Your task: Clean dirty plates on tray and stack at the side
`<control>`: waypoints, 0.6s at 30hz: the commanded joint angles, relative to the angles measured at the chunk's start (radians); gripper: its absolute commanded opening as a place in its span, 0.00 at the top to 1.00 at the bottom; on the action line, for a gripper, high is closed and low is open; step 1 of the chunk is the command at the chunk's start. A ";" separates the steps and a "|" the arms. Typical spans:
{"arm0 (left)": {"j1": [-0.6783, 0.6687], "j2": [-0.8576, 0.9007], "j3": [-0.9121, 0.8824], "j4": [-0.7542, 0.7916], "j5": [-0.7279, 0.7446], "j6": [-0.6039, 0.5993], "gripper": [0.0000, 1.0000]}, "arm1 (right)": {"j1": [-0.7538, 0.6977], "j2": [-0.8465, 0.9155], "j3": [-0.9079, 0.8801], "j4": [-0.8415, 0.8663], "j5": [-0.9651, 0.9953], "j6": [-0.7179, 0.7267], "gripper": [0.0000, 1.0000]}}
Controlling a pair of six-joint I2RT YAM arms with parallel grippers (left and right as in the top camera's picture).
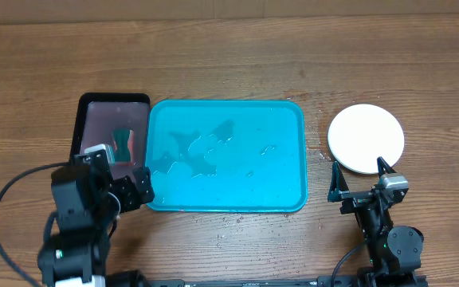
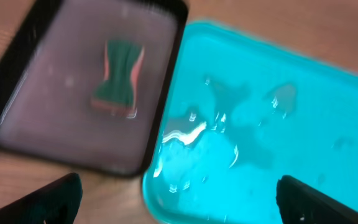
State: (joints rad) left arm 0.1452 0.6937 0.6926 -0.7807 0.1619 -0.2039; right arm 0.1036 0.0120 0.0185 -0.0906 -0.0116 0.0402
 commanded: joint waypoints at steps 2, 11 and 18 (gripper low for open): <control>-0.072 -0.181 -0.153 0.199 0.011 0.033 0.00 | -0.008 -0.009 -0.010 0.006 -0.005 -0.007 0.00; -0.155 -0.586 -0.515 0.600 0.007 0.051 0.00 | -0.008 -0.009 -0.010 0.006 -0.005 -0.007 0.00; -0.171 -0.691 -0.658 0.837 -0.004 0.139 0.00 | -0.008 -0.009 -0.010 0.006 -0.005 -0.007 0.00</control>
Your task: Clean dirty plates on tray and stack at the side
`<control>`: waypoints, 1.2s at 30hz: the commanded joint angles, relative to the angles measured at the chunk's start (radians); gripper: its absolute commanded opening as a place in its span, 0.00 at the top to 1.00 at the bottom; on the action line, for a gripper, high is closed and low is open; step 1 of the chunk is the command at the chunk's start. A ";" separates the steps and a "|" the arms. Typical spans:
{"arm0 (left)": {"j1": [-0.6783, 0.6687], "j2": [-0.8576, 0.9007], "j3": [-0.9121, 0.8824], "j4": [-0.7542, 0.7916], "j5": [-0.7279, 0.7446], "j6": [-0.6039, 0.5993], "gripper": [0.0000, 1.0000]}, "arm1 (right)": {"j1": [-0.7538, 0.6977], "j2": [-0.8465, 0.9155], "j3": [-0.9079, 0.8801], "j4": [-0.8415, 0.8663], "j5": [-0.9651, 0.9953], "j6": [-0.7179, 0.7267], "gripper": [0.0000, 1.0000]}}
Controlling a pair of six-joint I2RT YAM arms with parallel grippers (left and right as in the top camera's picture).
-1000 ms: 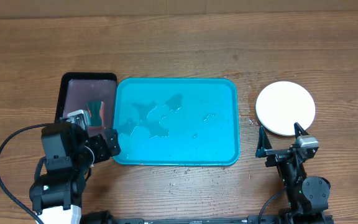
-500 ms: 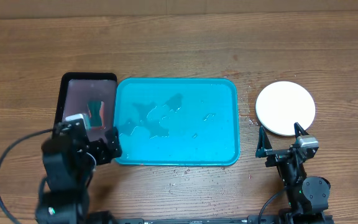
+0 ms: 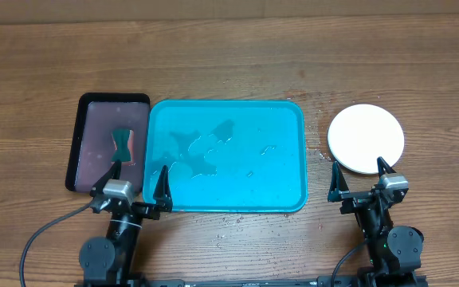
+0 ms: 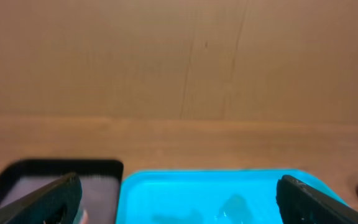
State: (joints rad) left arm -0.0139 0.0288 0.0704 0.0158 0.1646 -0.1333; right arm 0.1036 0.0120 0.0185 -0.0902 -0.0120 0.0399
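Observation:
A wet blue tray [image 3: 226, 155] lies mid-table with puddles and no plates on it. White plates [image 3: 366, 139] sit stacked to its right. A green and orange sponge [image 3: 123, 144] rests in the black tray [image 3: 108, 142] on the left. My left gripper [image 3: 138, 181] is open, low at the table's near edge in front of the seam between the two trays. In the left wrist view the blue tray [image 4: 216, 196] and black tray [image 4: 55, 180] lie ahead. My right gripper [image 3: 362, 174] stands open just in front of the plates, empty.
Water drops speckle the wooden table [image 3: 229, 64] around the blue tray. A brown wall [image 4: 179, 56] stands behind the table. Black cables run from both arm bases at the near edge.
My left arm has drawn back from over the black tray's near corner to a low pose at the table's near edge, now looking level across the table. The right arm has not moved.

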 commanded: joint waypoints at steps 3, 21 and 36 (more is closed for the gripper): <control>-0.014 -0.026 -0.066 0.099 -0.003 0.127 0.01 | -0.008 -0.009 -0.010 0.006 -0.005 -0.007 0.00; -0.013 -0.024 -0.066 -0.079 -0.008 0.145 0.00 | -0.008 -0.009 -0.010 0.006 -0.004 -0.007 0.00; -0.013 -0.024 -0.066 -0.079 -0.008 0.145 0.00 | -0.008 -0.009 -0.010 0.006 -0.005 -0.007 0.00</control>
